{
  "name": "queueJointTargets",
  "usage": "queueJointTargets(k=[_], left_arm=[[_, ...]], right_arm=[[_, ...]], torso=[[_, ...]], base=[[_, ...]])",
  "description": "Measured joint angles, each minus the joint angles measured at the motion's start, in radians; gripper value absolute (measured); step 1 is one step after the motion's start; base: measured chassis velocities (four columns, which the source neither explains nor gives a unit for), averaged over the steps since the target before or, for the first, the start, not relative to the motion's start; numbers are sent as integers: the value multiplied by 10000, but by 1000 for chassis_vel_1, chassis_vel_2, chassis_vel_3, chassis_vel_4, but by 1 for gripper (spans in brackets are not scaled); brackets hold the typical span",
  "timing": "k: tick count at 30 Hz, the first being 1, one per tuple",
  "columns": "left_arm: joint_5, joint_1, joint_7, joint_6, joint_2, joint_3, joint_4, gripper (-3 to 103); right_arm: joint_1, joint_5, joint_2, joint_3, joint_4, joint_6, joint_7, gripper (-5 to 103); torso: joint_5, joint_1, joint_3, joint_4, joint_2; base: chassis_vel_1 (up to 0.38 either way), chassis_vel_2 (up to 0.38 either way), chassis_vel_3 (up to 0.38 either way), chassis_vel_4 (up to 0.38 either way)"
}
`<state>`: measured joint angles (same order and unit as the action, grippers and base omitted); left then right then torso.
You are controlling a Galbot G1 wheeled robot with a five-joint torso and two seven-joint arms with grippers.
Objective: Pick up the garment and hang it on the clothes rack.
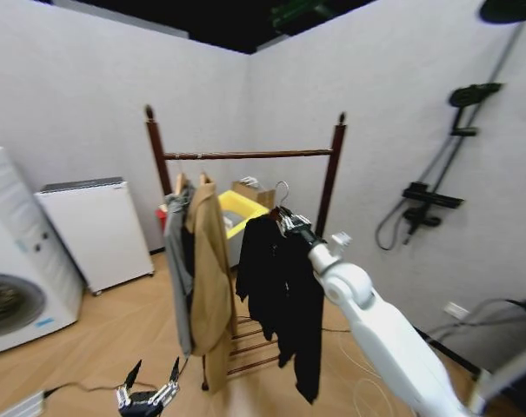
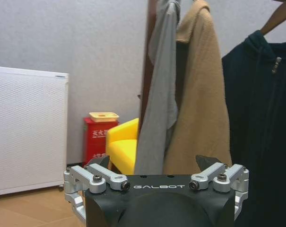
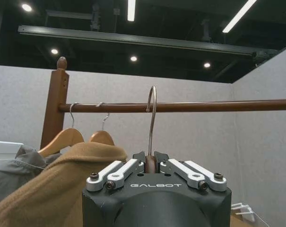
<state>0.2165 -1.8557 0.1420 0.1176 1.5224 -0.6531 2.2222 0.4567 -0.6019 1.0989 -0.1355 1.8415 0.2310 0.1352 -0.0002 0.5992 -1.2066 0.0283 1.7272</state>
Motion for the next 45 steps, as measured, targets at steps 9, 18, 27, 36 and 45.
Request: queueJointTargets(k=[9, 18, 27, 36, 45], left_arm=[[0, 0, 1, 0, 0, 0, 0, 100], [0, 0, 2, 0, 0, 2, 0, 100], [0, 0, 0, 0, 0, 1, 0, 100], [0, 1, 2, 0, 0, 2, 1, 100], [1, 0, 4, 0, 0, 4, 1, 100]], right_arm=[[-2537, 1947, 1462, 819, -2325, -67, 300, 9], [-3745, 2510, 2200, 1144, -4250, -377, 197, 9], [-5063, 3510, 3315, 1387, -6936, -901, 52, 9], [-5401, 3736, 3806, 1191, -8311, -1045, -67, 9], [-4832, 2851, 3412, 1211, -7470, -416, -34, 14]], torso=[[0, 0, 1, 3, 0], [2, 0, 1, 5, 0], [0, 0, 0, 2, 0], [2, 0, 2, 4, 0], [-1, -4, 4, 3, 3]], base=[[15, 15, 14, 13], [0, 0, 0, 0], [0, 0, 0, 0], [0, 0, 0, 0], [0, 0, 0, 0]])
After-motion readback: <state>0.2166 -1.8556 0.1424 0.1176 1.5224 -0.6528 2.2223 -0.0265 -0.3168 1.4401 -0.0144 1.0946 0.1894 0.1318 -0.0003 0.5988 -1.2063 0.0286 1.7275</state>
